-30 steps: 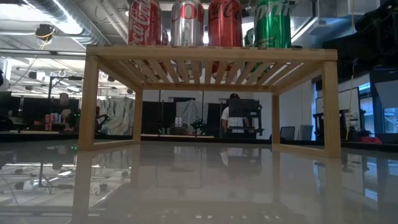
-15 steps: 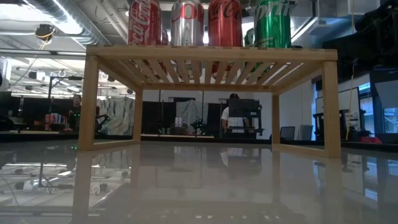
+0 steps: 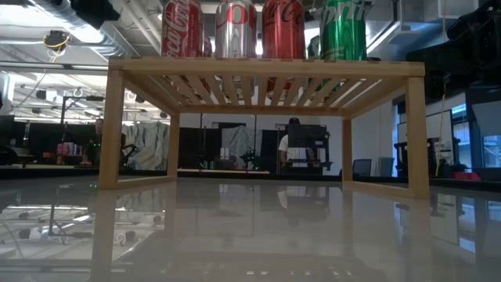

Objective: Place canned beverage on shelf
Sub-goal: Return to Home Position

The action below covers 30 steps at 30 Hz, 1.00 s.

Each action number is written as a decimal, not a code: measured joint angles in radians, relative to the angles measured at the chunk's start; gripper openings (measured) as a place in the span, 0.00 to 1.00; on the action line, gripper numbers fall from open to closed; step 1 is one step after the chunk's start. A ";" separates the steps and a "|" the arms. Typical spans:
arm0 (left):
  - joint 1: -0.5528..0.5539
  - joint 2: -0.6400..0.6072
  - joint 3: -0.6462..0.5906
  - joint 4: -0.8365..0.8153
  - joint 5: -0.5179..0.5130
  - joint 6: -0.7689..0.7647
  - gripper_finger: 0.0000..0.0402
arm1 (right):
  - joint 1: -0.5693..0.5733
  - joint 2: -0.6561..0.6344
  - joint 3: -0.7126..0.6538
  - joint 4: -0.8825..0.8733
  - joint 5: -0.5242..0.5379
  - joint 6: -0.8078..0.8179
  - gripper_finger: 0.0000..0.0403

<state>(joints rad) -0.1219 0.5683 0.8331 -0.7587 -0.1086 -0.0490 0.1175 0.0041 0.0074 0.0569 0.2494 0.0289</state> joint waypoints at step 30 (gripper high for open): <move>0.001 -0.513 -0.455 0.331 0.014 0.032 0.36 | 0.000 0.000 0.000 0.000 0.000 0.000 0.95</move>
<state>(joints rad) -0.1211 0.0551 0.3777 -0.4275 -0.0944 -0.0166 0.1174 0.0043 0.0074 0.0568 0.2497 0.0289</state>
